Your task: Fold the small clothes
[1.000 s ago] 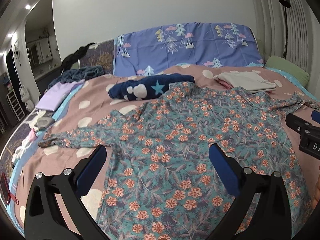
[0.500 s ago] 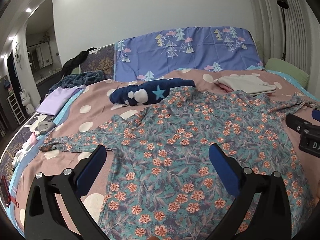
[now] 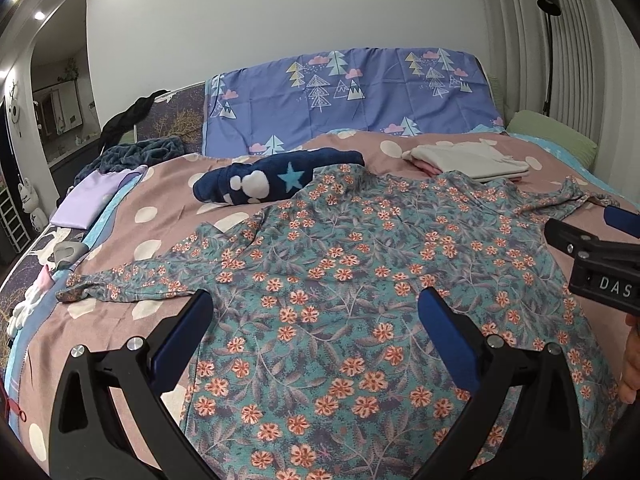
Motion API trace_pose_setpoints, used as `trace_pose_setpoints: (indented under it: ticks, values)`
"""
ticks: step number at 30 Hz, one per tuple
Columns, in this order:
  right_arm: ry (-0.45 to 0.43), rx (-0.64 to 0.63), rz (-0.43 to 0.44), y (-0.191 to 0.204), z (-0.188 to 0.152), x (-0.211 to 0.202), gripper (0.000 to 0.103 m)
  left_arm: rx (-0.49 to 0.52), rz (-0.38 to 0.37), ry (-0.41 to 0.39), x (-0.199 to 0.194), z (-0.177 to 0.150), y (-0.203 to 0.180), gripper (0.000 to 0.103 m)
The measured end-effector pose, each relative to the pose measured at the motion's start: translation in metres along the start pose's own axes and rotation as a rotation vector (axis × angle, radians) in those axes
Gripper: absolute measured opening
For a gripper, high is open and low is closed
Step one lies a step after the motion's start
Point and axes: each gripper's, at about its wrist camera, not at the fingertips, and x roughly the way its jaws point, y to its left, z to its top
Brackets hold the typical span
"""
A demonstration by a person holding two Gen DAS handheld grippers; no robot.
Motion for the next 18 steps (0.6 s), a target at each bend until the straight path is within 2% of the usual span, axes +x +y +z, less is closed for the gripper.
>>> trace_pose_setpoints:
  ticks: [7,18]
  values:
    - [0.031,-0.063,0.014,0.017,-0.006,0.004,0.101,-0.002,-0.021,0.016,0.002,-0.003,0.002,0.102]
    - [0.072,-0.067,0.038,0.027,-0.014,0.013,0.101,-0.024,-0.028,0.042,0.009,-0.007,0.008,0.102]
